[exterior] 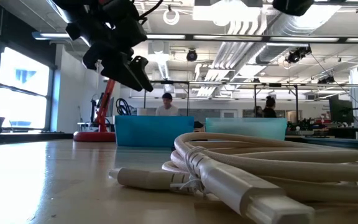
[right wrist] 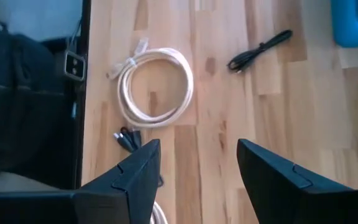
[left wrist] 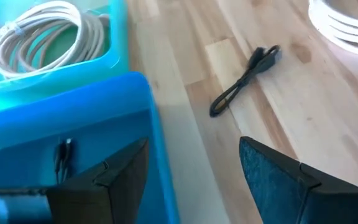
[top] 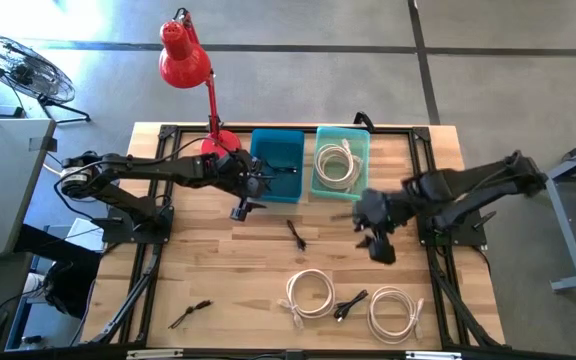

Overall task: Pick & Place USB Port
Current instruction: Put the black charger cable into the blue bin

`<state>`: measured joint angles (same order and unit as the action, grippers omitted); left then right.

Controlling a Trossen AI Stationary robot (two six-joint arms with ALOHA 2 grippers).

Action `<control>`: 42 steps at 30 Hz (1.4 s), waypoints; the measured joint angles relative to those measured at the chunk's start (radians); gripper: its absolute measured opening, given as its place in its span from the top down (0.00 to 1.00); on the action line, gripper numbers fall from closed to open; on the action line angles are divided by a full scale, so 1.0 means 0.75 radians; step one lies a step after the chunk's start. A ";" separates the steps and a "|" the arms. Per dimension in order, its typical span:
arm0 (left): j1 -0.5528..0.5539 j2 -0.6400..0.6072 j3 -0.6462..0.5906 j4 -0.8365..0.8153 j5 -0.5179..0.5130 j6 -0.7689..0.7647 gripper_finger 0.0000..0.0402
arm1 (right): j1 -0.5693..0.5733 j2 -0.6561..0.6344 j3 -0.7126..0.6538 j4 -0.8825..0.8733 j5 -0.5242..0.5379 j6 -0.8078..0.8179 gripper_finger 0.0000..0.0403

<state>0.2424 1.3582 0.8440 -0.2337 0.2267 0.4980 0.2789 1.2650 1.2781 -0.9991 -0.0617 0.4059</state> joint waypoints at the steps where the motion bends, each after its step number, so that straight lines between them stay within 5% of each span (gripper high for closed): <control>1: -0.010 0.000 0.000 0.000 0.002 -0.005 0.39 | 0.038 0.012 0.000 0.001 0.043 0.021 0.49; 5: -0.066 0.000 0.000 0.000 0.004 -0.013 0.39 | 0.168 0.088 0.000 -0.002 0.213 0.038 0.49; 9: -0.123 0.001 0.000 0.000 0.004 -0.013 0.39 | 0.261 0.192 0.000 0.009 0.212 0.086 0.49; 26: -0.196 0.001 -0.001 0.007 -0.001 -0.180 0.39 | 0.499 0.608 0.000 0.132 -0.028 0.477 0.49; 42: -0.311 0.001 -0.001 0.107 0.044 -0.288 0.39 | 0.510 0.811 0.000 0.138 -0.042 0.345 0.49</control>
<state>0.0092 1.3586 0.8436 -0.1534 0.2600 0.2818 0.6617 1.8734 1.2781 -0.8953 -0.0929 0.6647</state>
